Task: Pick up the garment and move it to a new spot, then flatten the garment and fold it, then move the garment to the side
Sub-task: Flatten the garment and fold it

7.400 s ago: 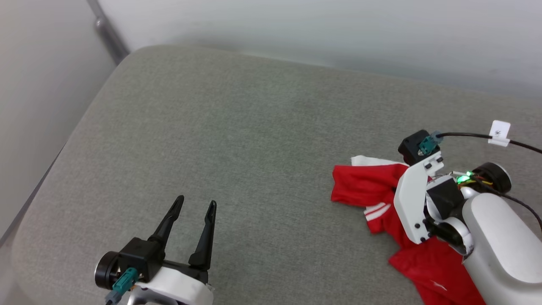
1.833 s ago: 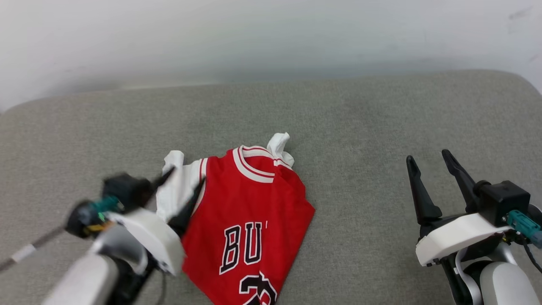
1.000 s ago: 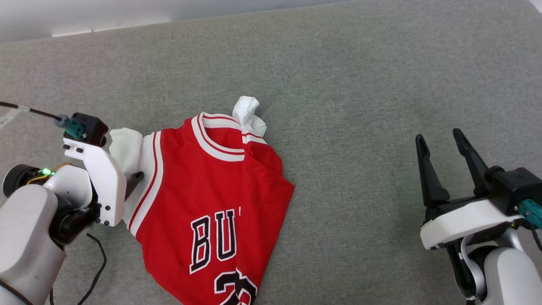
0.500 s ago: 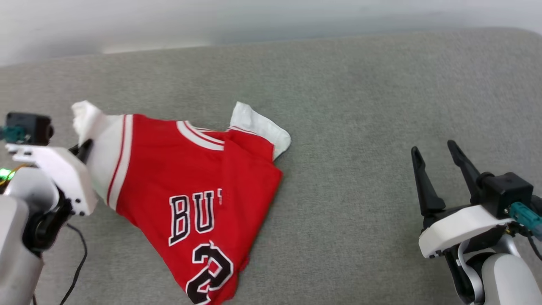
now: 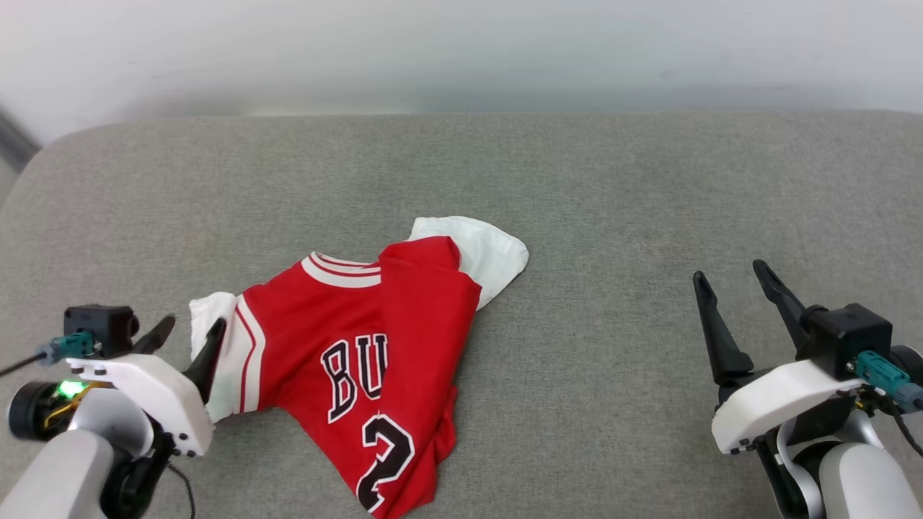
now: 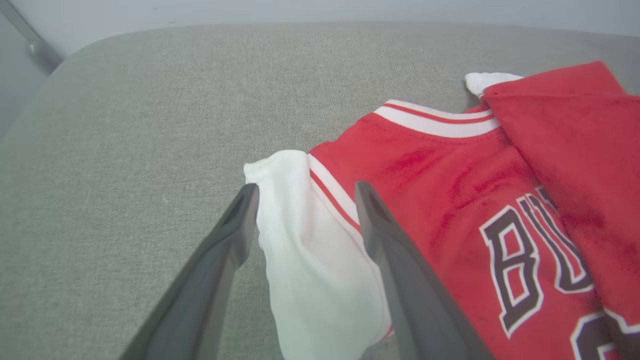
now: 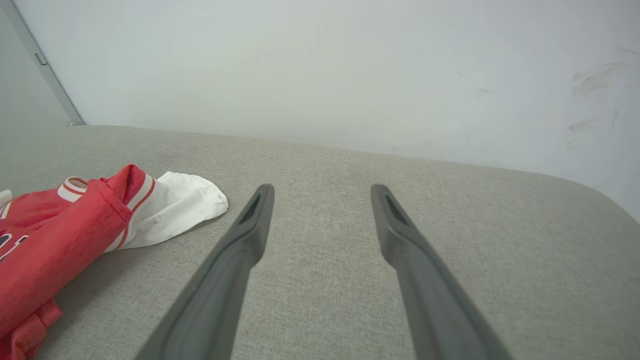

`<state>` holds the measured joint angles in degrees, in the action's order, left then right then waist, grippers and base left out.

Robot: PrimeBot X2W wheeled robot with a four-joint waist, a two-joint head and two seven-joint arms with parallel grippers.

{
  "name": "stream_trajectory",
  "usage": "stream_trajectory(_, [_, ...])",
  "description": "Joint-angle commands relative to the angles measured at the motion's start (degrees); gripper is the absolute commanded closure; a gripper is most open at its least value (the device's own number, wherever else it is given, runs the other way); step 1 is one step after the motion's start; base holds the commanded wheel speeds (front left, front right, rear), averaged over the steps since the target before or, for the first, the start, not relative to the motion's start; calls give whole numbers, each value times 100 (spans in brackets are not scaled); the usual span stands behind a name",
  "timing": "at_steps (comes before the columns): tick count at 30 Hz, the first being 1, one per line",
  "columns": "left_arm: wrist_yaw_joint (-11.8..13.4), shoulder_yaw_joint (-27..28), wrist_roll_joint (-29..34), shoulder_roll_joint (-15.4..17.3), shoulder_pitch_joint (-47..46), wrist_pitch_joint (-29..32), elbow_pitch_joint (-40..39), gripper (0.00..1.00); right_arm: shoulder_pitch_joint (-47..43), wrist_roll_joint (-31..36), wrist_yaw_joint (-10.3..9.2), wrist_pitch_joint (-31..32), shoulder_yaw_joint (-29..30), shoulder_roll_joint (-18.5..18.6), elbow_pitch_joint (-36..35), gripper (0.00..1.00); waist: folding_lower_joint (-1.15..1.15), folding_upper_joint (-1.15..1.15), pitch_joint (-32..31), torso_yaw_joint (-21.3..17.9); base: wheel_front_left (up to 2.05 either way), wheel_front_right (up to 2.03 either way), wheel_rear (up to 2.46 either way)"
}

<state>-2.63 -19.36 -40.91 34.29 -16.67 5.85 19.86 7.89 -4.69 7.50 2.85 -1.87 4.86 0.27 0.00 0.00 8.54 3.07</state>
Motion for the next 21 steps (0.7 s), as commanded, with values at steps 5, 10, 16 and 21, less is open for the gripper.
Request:
stream_trajectory(5, [-154, -40, 589, -98, 53, -1519, -436, 0, -86, -78, -2, 61, 37, 117, -108, 0, 0, 0, -152, 175, 0, 0, 0])
stream_trajectory(10, [258, 126, 1043, -344, 505, -2075, -1036, 0, -218, -187, -2, 191, -17, 148, -116, 0, 0, 0, -281, 321, 0, 0, 0])
stream_trajectory(16, [674, 318, 1513, -885, 1225, -2108, -2077, 0, 8, -388, -2, 921, -353, 571, -281, 0, 0, 0, -136, 715, 0, 0, 0])
stream_trajectory(21, [610, 250, 1734, -1202, 1342, -2104, -2503, 0, 870, -952, -3, 2708, -1012, 1308, -248, 0, 0, 0, 200, 1166, 0, 0, 0])
